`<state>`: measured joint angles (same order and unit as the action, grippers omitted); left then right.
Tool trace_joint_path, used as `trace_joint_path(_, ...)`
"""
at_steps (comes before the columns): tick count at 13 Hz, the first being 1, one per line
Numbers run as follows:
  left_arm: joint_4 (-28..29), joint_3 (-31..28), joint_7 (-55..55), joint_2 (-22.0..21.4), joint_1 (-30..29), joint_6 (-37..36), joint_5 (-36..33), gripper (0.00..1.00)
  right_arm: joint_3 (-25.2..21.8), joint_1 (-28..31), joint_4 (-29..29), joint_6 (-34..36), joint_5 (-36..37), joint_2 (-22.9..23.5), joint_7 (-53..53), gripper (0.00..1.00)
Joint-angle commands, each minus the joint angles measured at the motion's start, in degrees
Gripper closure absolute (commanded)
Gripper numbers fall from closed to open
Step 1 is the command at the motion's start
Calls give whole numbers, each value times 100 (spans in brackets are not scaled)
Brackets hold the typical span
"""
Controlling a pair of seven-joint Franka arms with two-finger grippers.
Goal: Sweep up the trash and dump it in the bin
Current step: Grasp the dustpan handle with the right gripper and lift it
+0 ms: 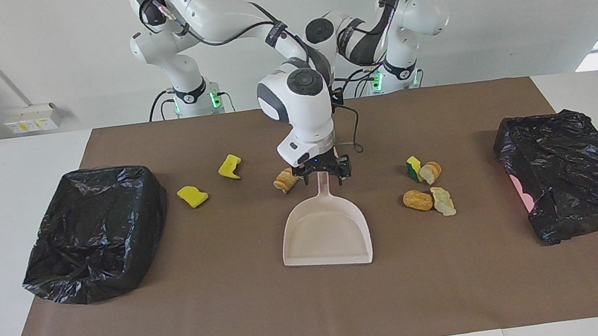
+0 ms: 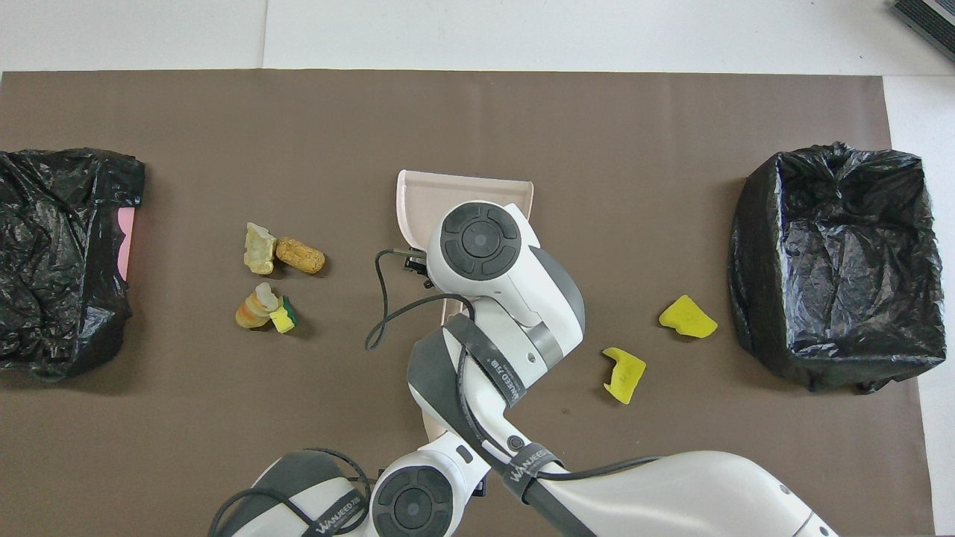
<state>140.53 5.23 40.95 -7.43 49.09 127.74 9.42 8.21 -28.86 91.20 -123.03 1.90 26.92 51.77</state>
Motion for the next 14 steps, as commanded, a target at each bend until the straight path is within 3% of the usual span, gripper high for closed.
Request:
trace_joint_path(1,106,-57,-34,-83,109,137,69,82,5,29,345,-46,13,-169,220,14)
trace_joint_path(2,106,-57,-60,-92,109,129,69,100,5,38,398,-20,4,-196,220,14)
trace_joint_path(5,106,-57,-78,-92,118,129,69,100,5,56,662,-2,-110,-319,202,20)
trace_joint_path(7,106,-57,-104,-92,118,120,69,100,5,56,653,7,-119,-319,159,33)
trace_joint_path(9,106,-57,-314,-92,118,94,69,100,5,65,653,24,-128,-319,150,41)
trace_joint_path(13,97,-66,-525,-118,118,-29,69,100,5,91,662,77,-128,-319,88,44)
trace_joint_path(14,89,-66,-596,-162,118,-134,69,100,5,100,688,77,-128,-345,-8,57)
